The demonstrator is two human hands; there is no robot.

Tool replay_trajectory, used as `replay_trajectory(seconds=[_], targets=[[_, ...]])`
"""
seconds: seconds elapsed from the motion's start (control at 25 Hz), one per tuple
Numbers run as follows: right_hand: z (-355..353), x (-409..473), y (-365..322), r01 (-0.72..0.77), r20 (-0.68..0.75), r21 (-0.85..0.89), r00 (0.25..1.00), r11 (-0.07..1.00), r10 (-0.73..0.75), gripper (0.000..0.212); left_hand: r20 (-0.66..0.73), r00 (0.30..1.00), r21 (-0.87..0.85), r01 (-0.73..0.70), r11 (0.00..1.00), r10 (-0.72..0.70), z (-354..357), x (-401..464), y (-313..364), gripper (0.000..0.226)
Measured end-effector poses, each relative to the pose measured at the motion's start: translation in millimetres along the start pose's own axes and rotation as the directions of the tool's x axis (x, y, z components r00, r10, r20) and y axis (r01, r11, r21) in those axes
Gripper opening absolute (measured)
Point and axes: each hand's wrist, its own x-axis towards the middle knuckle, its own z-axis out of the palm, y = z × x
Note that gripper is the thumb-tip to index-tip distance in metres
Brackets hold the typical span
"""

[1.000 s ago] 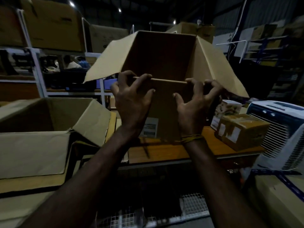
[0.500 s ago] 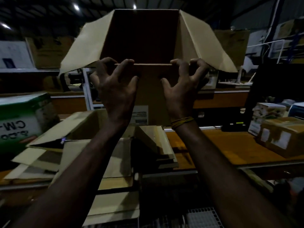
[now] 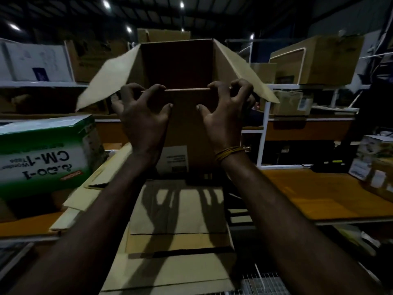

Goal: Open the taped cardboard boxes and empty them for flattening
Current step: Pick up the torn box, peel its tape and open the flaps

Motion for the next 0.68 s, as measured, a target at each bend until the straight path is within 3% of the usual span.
replay_trajectory(seconds=[0.2, 0.36, 0.68], targets=[[14.8, 10.6, -19.5, 0.024, 0.043, -0.008, 0.999, 1.000, -0.023, 0.046, 0.060, 0.998, 0.061, 0.017, 0.998, -0.021, -2.8, 20.0, -20.4, 0.039], [23.4, 6.6, -19.9, -0.042, 0.087, 0.001, 0.995, 0.999, 0.042, 0.046, 0.133, 0.991, 0.126, 0.010, 0.992, -0.027, -5.3, 35.0, -25.9, 0.039], [43.6, -34.4, 16.2, -0.132, 0.377, -0.217, 0.902, 0.967, 0.208, 0.046, 0.372, 0.912, 0.246, 0.082, 0.966, -0.172, 24.9, -9.4, -61.5, 0.033]])
